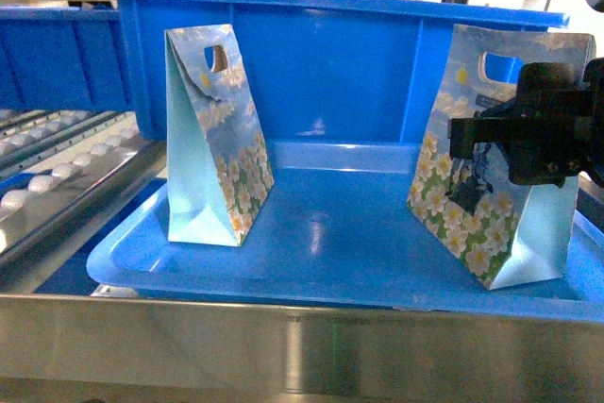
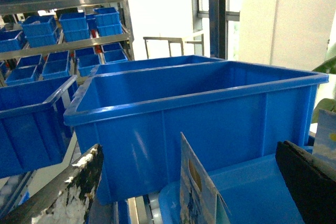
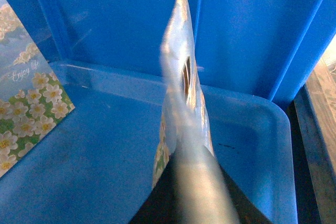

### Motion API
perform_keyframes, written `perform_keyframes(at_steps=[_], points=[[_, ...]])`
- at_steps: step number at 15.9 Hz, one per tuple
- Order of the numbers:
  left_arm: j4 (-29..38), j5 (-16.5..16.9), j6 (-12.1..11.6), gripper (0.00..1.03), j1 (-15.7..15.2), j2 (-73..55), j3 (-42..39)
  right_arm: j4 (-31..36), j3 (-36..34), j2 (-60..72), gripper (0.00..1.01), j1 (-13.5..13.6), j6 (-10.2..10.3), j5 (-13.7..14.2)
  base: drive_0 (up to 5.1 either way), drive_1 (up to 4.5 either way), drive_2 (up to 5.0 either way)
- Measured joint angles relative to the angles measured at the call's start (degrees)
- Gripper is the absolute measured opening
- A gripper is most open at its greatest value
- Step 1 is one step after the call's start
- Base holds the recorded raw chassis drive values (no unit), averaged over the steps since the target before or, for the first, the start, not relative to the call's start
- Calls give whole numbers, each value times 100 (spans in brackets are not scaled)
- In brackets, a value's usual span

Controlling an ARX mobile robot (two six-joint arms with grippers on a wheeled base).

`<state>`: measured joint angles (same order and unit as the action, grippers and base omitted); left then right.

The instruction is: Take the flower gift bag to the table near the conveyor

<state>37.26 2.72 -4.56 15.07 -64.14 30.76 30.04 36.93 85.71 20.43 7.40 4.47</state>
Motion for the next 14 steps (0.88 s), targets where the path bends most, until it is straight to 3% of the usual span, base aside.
perform_keyframes(at_steps=[1,8,13,14], points=[[0,-2,0,98,0,0,0,31,-26,-9,2,24,-52,7,0,0,0],[0,-2,0,98,0,0,0,162,-302,-481,2,94,-96,98,0,0,0],[0,-2,0,98,0,0,0,-431,-728,-2465,2,46,-157,151,0,0,0],[0,-2,0,98,0,0,0,-525,-894,-2973,2,42,-269,151,0,0,0]])
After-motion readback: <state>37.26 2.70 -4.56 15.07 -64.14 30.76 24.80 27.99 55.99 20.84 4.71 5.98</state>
